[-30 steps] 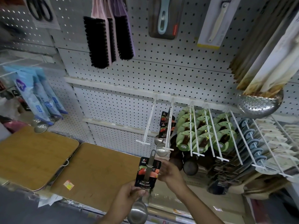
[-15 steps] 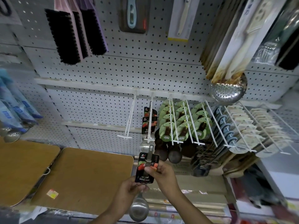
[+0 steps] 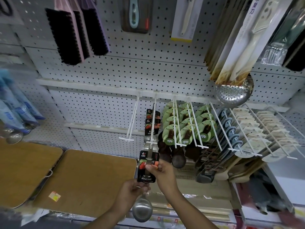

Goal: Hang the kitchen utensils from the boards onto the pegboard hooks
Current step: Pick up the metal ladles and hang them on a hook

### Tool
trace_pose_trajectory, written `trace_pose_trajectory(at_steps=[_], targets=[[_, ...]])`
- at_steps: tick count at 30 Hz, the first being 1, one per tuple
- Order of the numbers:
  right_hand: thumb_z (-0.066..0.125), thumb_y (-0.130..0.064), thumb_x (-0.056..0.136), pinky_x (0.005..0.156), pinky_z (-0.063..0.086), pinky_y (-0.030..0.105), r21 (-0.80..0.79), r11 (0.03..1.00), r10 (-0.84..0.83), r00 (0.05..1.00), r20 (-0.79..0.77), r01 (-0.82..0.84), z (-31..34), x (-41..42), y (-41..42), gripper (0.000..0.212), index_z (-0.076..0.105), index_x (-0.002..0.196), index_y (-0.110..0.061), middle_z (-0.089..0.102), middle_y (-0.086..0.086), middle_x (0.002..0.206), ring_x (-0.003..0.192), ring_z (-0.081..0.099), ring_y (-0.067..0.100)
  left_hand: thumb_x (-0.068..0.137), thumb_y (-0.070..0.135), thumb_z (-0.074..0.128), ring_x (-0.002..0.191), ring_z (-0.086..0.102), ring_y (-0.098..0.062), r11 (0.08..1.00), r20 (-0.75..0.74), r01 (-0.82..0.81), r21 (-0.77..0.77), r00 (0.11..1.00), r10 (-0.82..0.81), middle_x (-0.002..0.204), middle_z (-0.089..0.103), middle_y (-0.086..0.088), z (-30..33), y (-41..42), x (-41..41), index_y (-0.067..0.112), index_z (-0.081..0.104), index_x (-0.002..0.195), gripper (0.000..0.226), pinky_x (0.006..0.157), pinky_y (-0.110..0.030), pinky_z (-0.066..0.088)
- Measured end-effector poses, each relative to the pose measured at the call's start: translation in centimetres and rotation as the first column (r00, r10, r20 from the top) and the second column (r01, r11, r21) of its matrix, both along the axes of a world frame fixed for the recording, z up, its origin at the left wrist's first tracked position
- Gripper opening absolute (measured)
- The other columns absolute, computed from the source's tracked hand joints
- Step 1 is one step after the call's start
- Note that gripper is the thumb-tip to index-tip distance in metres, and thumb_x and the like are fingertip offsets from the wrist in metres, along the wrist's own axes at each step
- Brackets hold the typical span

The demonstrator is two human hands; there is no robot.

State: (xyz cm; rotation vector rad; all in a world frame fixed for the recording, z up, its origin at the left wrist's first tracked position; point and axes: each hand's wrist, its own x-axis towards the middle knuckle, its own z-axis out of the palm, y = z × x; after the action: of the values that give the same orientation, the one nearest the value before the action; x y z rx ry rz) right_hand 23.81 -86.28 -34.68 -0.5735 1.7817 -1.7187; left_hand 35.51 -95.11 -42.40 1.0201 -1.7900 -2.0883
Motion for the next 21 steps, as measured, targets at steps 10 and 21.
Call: trace_pose_trajectory(at_steps=[10, 21], targets=[[0.072, -0.002, 0.083, 0.062, 0.048, 0.015, 0.03, 0.999, 0.018, 0.999, -0.027, -0.017, -0.5, -1.1, -0.9, 0.01, 0.069, 0.077, -0.01, 0.074, -0.004, 0.069, 0.067, 0.068, 0.003, 0.081, -0.015, 0.068, 0.068, 0.074, -0.012, 0.999, -0.015, 0.015, -0.028, 1.0, -0.016, 0.074, 0.077, -0.009, -0.8, -1.0, -1.1, -0.004, 0.071, 0.082, 0.011, 0.062, -0.018, 0.054], [0.07, -0.002, 0.085, 0.065, 0.048, 0.014, 0.061, 0.998, 0.015, 0.996, -0.087, -0.01, -0.5, -4.0, -3.1, 0.023, 0.064, 0.072, -0.02, 0.071, -0.01, 0.065, 0.066, 0.066, -0.001, 0.08, -0.013, 0.071, 0.074, 0.072, -0.022, 0.994, -0.076, 0.08, -0.069, 0.994, -0.085, 0.08, 0.075, -0.013, -1.1, -3.8, -4.5, 0.002, 0.072, 0.08, 0.014, 0.072, -0.031, 0.056]])
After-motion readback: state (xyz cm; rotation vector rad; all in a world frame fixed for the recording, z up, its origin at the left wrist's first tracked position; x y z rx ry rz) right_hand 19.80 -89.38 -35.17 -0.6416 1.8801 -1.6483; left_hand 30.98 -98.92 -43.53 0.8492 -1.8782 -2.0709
